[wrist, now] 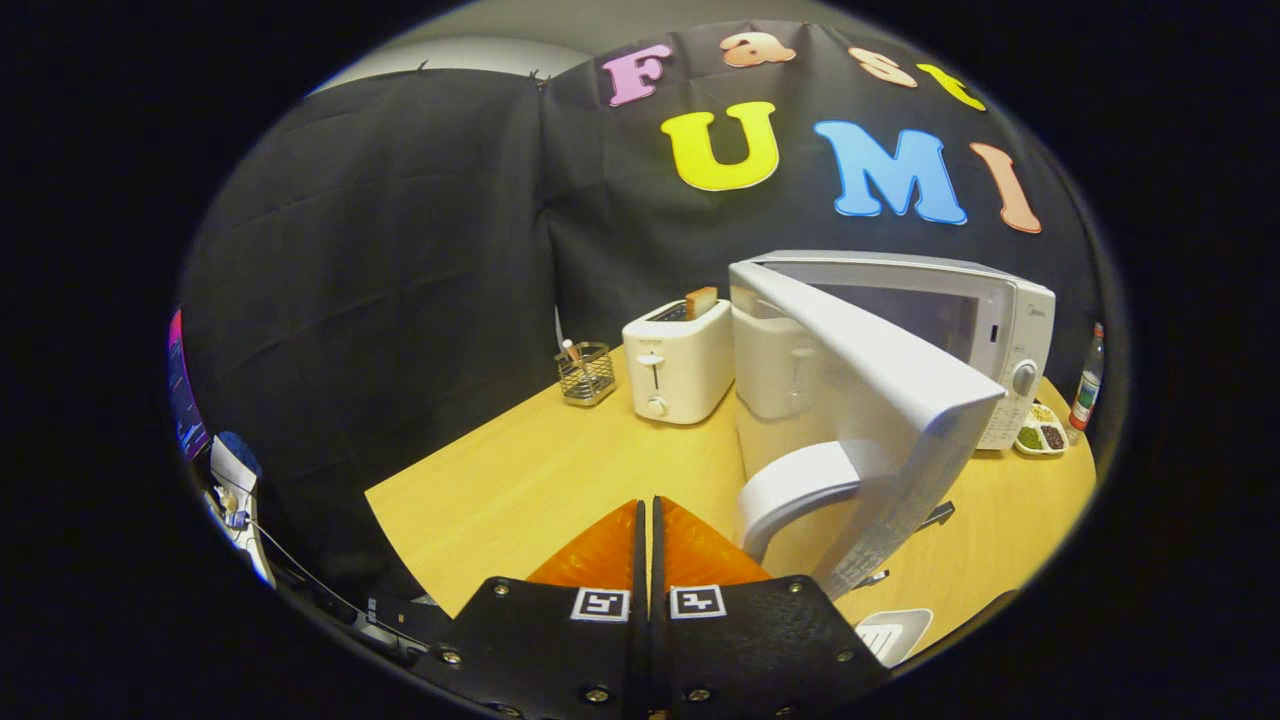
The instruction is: Open the microwave, put the food inside, and close the microwave door.
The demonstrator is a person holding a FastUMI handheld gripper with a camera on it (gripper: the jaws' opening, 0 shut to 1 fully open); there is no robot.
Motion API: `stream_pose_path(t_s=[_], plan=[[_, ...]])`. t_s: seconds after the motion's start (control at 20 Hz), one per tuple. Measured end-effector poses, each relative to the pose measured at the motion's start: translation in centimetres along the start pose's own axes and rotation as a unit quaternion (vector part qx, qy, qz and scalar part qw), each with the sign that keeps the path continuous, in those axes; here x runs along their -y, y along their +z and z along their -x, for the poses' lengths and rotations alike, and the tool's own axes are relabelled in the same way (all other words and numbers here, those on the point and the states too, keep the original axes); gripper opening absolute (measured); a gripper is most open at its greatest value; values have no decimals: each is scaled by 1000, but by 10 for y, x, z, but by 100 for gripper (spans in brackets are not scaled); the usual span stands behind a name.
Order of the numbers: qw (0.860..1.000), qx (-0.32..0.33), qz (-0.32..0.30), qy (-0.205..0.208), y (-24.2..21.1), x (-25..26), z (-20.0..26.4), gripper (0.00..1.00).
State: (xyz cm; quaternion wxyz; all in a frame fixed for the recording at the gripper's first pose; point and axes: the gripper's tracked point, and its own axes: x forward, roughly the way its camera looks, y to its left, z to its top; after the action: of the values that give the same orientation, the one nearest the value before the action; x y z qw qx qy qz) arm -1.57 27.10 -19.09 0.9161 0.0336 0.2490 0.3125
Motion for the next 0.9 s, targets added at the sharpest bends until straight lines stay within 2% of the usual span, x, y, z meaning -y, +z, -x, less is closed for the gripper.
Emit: stream_pose_path(t_s=[0.5, 0.9], plan=[[995, 3, -38, -93, 22, 130, -15, 1], [989, 8, -51, -137, 40, 211, -46, 1]])
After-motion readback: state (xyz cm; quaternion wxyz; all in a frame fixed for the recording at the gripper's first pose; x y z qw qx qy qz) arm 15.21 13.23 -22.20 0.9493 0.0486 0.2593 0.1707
